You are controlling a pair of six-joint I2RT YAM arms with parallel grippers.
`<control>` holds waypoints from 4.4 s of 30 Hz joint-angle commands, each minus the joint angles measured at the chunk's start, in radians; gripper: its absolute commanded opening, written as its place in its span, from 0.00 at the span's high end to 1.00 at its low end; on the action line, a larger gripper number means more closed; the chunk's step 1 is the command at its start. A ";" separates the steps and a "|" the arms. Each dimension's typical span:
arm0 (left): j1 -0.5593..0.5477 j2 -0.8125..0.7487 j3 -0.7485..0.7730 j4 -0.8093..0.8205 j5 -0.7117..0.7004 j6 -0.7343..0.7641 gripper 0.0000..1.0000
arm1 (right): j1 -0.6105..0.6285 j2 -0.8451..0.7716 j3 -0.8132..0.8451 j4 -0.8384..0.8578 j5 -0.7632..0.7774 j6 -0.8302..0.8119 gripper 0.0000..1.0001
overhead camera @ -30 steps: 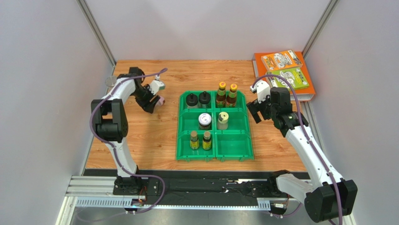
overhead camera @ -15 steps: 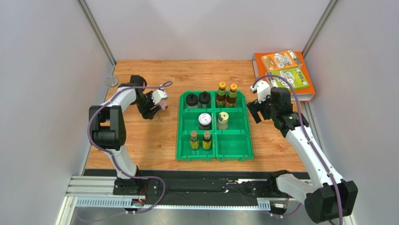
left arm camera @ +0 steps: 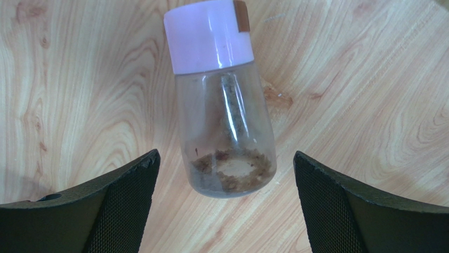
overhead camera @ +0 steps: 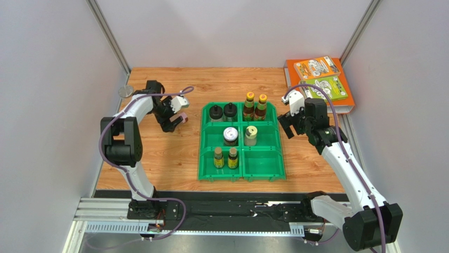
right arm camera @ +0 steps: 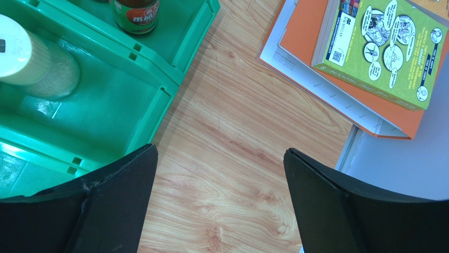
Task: Organize the condiment bottles
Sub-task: Move the bottle to the center of the board, then pick up the bottle from the center of the board, then place the bottle in the storage box.
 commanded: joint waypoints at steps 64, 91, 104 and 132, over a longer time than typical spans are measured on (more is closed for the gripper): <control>-0.456 -0.656 -0.081 -0.073 0.236 -0.107 1.00 | 0.012 0.320 0.430 -0.129 -1.336 0.308 0.06; -0.771 -0.522 0.040 -0.076 0.086 -0.230 1.00 | 0.182 0.348 0.326 0.106 -1.172 0.463 0.04; -0.780 -0.493 0.056 -0.051 0.059 -0.241 1.00 | 0.213 0.343 0.292 0.129 -1.169 0.463 0.04; -0.794 -0.483 0.049 -0.042 0.061 -0.252 1.00 | 0.250 0.368 0.309 0.131 -1.152 0.458 0.78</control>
